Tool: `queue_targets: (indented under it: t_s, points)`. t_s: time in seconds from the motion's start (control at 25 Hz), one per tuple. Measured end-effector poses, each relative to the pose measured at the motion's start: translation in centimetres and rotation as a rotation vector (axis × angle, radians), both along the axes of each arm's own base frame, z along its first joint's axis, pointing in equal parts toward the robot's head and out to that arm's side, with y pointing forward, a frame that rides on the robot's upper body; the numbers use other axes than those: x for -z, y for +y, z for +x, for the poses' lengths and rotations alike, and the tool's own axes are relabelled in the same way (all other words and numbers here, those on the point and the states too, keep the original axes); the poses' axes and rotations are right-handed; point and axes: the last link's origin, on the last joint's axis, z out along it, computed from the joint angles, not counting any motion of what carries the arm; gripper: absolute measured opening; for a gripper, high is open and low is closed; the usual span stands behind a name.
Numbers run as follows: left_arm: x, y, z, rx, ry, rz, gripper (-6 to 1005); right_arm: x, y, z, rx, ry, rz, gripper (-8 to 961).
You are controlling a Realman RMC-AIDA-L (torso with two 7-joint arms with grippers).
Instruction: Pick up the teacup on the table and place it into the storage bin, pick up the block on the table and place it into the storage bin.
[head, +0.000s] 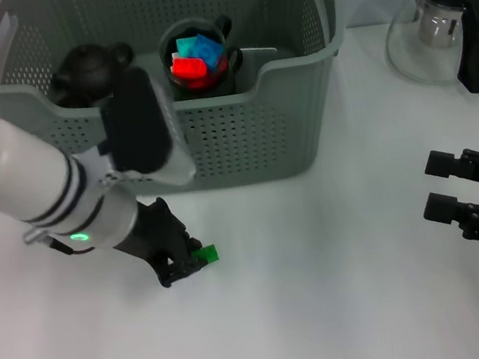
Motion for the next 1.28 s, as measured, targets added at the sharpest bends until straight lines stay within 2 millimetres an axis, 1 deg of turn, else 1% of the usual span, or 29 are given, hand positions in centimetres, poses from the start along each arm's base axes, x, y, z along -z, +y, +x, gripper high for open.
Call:
queue_targets:
  t_s: [0.12, 0.2, 0.24, 0.32, 0.56, 0.68, 0.76, 0.88, 0.96, 1.0, 1.16, 1.2, 1.28]
  points:
    - [-1.6, -0.3, 0.0, -0.012, -0.07, -0.035, 178, 0.0, 0.0, 0.0, 0.0, 0.001, -0.002, 825]
    - [-2.7, -0.6, -0.1, -0.022, -0.147, -0.06, 178, -0.1, 0.0, 0.0, 0.001, 0.002, -0.004, 825]
    - [-3.7, -1.1, -0.1, -0.028, -0.228, -0.093, 178, -0.1, 0.0, 0.0, 0.001, 0.002, -0.004, 825]
    - [-4.6, -1.5, -0.3, -0.031, -0.299, -0.117, 179, 0.0, 0.1, -0.1, 0.0, 0.002, -0.004, 825]
    - [-7.9, -3.5, -0.9, -0.036, -0.651, -0.209, 181, 0.0, 0.1, -0.1, -0.001, 0.004, -0.005, 825]
    - [-10.3, -4.2, -0.4, 0.01, -0.887, -0.189, 182, 0.0, 0.1, -0.1, 0.0, 0.005, -0.006, 826]
    - [-11.3, -4.2, 0.1, 0.045, -0.974, -0.151, 182, 0.0, 0.1, -0.1, -0.001, 0.004, -0.004, 826]
    - [-12.6, -3.4, 1.2, 0.091, -1.061, -0.086, 183, 0.0, 0.0, -0.1, -0.002, 0.003, -0.003, 826]
    - [-13.5, -2.0, 2.3, 0.099, -1.092, -0.027, 184, 0.0, 0.0, -0.1, -0.008, 0.004, -0.002, 826]
    - [-13.9, -0.9, 3.1, 0.097, -1.091, 0.003, 184, -0.1, 0.0, -0.2, -0.011, 0.006, -0.002, 825]
    - [-14.8, 1.5, 5.0, 0.09, -1.051, 0.053, 185, -0.1, 0.1, -0.3, -0.018, 0.004, -0.001, 825]
    - [-15.0, 2.1, 5.5, 0.079, -1.033, 0.059, 185, -0.1, 0.1, -0.3, -0.02, 0.004, -0.002, 825]
    - [-15.4, 3.9, 7.0, 0.056, -0.968, 0.088, 186, -0.1, 0.1, -0.4, -0.024, 0.003, -0.004, 825]
